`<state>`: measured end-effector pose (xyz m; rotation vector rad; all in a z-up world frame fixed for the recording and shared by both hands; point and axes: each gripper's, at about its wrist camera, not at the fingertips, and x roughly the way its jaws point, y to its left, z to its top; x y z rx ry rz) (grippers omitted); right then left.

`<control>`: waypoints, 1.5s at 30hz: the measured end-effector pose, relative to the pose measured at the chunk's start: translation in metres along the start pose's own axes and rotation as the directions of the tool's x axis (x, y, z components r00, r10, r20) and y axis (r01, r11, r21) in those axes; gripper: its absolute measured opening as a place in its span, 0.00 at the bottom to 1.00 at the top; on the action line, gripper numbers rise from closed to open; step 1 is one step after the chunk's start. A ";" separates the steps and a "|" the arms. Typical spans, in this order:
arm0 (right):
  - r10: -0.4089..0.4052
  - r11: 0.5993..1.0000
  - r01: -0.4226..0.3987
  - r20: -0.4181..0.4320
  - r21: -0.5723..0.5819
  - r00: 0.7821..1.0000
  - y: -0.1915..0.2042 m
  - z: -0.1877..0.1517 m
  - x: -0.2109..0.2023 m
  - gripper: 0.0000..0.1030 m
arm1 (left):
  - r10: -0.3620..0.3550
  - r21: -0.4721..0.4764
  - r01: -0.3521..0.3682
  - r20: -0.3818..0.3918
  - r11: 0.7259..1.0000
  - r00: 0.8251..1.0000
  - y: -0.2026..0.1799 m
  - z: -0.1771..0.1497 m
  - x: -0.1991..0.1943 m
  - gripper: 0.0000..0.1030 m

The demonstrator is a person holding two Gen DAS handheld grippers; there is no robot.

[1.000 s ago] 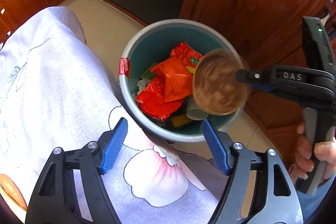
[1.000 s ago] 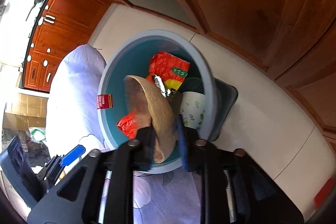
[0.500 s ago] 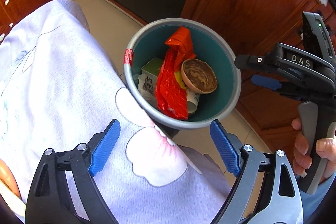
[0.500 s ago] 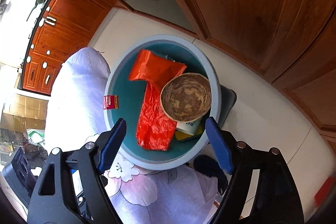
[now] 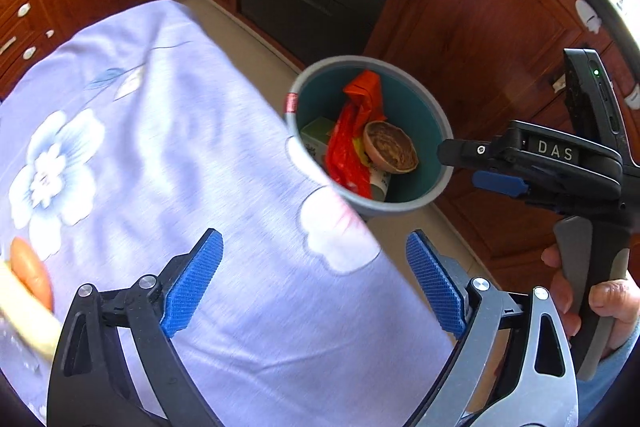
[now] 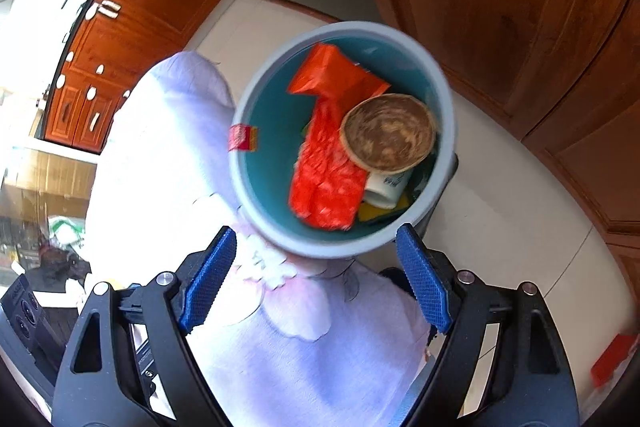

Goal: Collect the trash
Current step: 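Return both tools to the table toward the corn and plastic bag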

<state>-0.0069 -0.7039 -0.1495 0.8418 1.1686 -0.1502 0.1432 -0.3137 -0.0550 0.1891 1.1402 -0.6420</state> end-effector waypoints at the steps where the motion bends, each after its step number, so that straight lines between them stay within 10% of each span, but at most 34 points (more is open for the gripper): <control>1: 0.002 1.000 -0.002 -0.001 -0.010 1.000 0.005 -0.004 -0.001 0.76 | 0.002 -0.010 -0.002 0.008 1.000 1.000 0.006 -0.006 -0.007 0.91; 19: 0.009 0.974 -0.026 -0.076 -0.226 0.997 0.118 -0.080 -0.002 0.76 | 0.066 -0.248 -0.037 0.108 0.968 0.992 0.111 -0.093 -0.086 0.91; 35: -0.028 0.889 -0.051 -0.166 -0.454 0.986 0.245 -0.146 0.033 0.76 | 0.156 -0.538 -0.047 0.160 0.842 0.975 0.250 -0.166 -0.135 0.91; 45: -0.049 0.839 -0.072 -0.206 -0.539 0.977 0.302 -0.166 0.068 0.76 | 0.165 -0.580 -0.043 0.159 0.814 0.973 0.287 -0.177 -0.133 0.91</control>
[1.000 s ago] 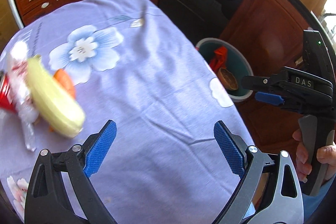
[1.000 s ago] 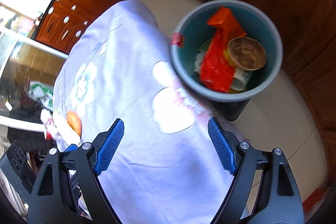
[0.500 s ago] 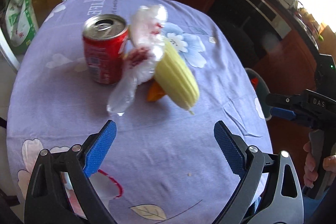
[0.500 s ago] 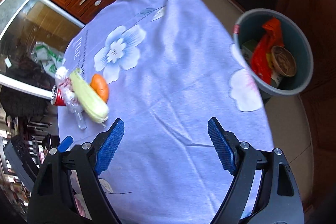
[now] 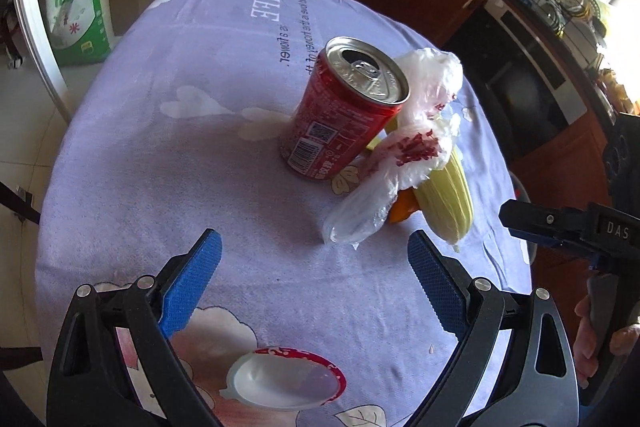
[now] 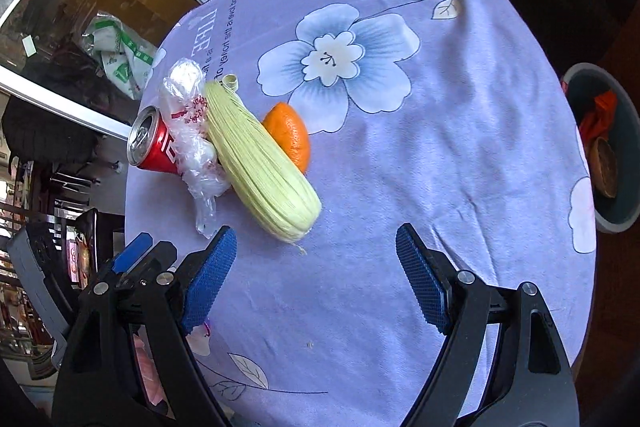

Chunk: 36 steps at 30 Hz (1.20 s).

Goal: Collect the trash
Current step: 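Return both tools to the table toward the corn and plastic bag, then grasp the clear plastic bag with the left tool while the right tool grasps the corn cob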

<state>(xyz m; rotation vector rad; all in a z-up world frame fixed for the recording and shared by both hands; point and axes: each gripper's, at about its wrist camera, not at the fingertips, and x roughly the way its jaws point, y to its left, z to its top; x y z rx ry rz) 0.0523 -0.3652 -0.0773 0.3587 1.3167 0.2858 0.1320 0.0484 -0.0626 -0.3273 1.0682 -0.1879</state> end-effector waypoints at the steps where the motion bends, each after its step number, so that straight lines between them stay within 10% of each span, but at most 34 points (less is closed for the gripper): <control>1: -0.001 1.000 0.001 -0.004 -0.002 1.000 0.002 0.002 0.004 0.76 | -0.001 0.002 0.001 -0.003 1.000 1.000 0.001 0.000 0.002 0.91; 18: -0.025 0.988 0.031 0.043 -0.152 0.999 0.038 0.027 0.040 0.75 | 0.039 0.022 -0.038 -0.031 0.999 0.999 0.010 0.001 0.013 0.91; 25: 0.016 0.983 -0.012 0.022 -0.183 1.000 0.029 0.023 0.042 0.29 | 0.042 0.043 -0.040 -0.041 0.998 0.998 -0.005 0.002 0.022 0.91; 36: -0.012 0.998 0.013 0.021 -0.068 1.000 -0.042 0.022 0.028 0.13 | 0.062 0.107 -0.055 -0.059 0.993 0.996 -0.038 -0.004 0.033 0.91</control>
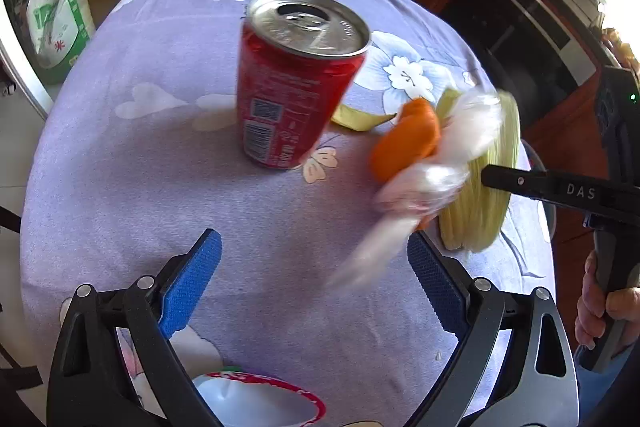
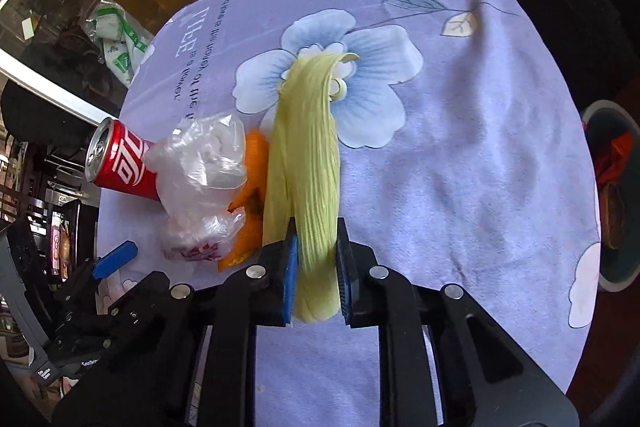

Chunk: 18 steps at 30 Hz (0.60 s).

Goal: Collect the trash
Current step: 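Grasp the clear plastic bag with the left tool while the right tool grasps the corn cob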

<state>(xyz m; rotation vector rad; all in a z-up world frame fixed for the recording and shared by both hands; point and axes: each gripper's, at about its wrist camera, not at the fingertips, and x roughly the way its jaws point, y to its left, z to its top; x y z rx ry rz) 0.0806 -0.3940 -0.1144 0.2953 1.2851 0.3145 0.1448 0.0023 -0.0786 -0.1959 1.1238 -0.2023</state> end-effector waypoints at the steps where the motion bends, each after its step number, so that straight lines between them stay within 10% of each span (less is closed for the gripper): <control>1: 0.002 1.000 -0.001 -0.004 0.011 1.000 -0.006 -0.003 0.000 0.13 | 0.001 0.007 -0.001 0.000 1.000 1.000 -0.003 0.000 0.001 0.91; 13: 0.060 0.991 -0.058 -0.015 0.117 0.998 -0.054 -0.022 -0.003 0.13 | 0.086 0.130 -0.090 0.038 0.987 0.996 -0.036 0.012 0.019 0.91; 18: 0.095 0.990 -0.094 0.002 0.108 0.996 -0.046 -0.019 -0.010 0.31 | 0.059 0.100 -0.061 0.027 0.993 0.998 -0.023 0.009 0.021 0.41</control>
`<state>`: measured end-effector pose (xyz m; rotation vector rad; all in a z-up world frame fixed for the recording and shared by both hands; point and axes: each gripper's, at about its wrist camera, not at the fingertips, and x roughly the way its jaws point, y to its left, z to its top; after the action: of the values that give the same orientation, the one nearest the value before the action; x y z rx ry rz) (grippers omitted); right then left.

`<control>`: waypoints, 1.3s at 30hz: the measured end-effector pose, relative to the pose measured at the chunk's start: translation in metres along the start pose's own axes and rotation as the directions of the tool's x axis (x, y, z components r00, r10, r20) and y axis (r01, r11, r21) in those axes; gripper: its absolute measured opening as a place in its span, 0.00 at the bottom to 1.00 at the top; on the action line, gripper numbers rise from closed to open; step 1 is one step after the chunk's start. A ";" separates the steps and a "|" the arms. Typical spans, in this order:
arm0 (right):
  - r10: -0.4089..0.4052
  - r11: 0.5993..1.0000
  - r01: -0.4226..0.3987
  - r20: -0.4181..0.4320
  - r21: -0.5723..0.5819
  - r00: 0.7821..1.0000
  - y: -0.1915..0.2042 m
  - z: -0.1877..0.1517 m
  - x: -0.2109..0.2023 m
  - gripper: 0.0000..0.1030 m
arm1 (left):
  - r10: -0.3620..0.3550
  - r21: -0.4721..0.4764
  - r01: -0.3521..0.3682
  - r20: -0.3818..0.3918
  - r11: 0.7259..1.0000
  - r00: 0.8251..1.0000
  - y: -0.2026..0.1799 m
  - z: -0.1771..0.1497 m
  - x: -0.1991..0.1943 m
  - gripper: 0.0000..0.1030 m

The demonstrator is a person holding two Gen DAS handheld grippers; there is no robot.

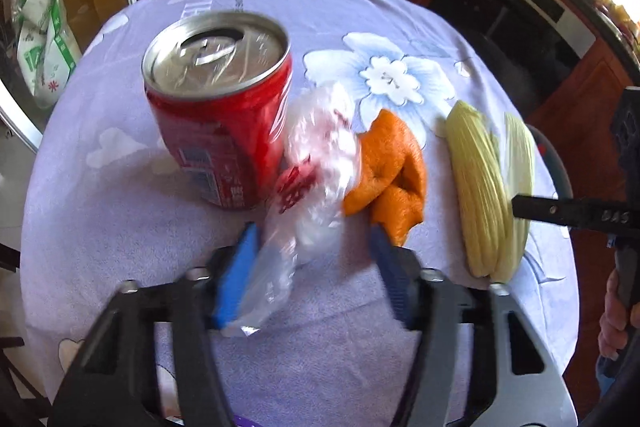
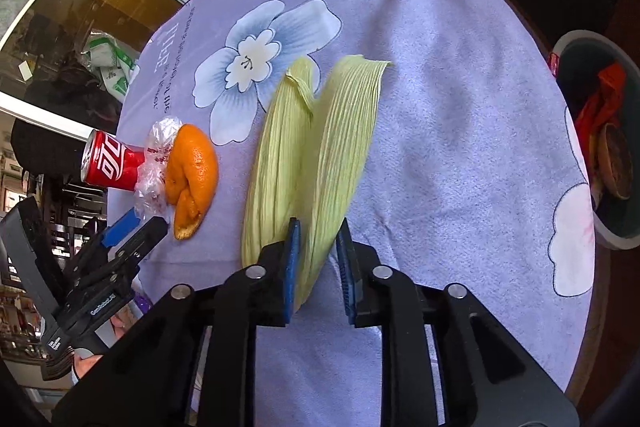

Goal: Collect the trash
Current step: 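Grasp the clear plastic bag with the left tool while the right tool grasps the corn cob, then carry bag and corn over the teal bin and open both tools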

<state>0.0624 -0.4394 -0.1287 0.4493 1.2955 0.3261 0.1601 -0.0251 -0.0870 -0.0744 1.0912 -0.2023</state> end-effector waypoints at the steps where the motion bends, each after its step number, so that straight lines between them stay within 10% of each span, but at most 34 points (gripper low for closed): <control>1: 0.001 1.000 -0.001 0.003 -0.003 1.000 0.003 0.001 0.000 0.44 | -0.004 -0.005 0.004 -0.007 1.000 1.000 0.002 -0.001 0.002 0.39; 10: -0.090 0.991 0.093 0.029 -0.096 0.996 0.041 0.009 0.029 0.56 | 0.000 -0.023 0.000 0.001 1.000 1.000 0.005 -0.001 0.006 0.55; 14: -0.167 0.975 0.173 0.053 -0.141 0.985 0.049 0.007 0.036 0.23 | 0.005 -0.031 -0.004 0.029 1.000 1.000 0.003 0.001 0.009 0.45; 18: -0.144 0.981 0.148 0.039 -0.127 0.989 0.041 0.004 0.028 0.17 | -0.001 -0.031 0.002 0.037 1.000 0.999 0.002 -0.005 0.002 0.32; 39: 0.003 0.998 -0.015 0.176 0.069 0.984 -0.054 -0.028 -0.081 0.15 | -0.115 0.183 0.100 0.071 0.978 0.991 -0.115 0.000 -0.060 0.32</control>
<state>0.0145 -0.5213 -0.0923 0.5315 1.1353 0.2437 0.1188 -0.1255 -0.0165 0.0200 0.9841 -0.3909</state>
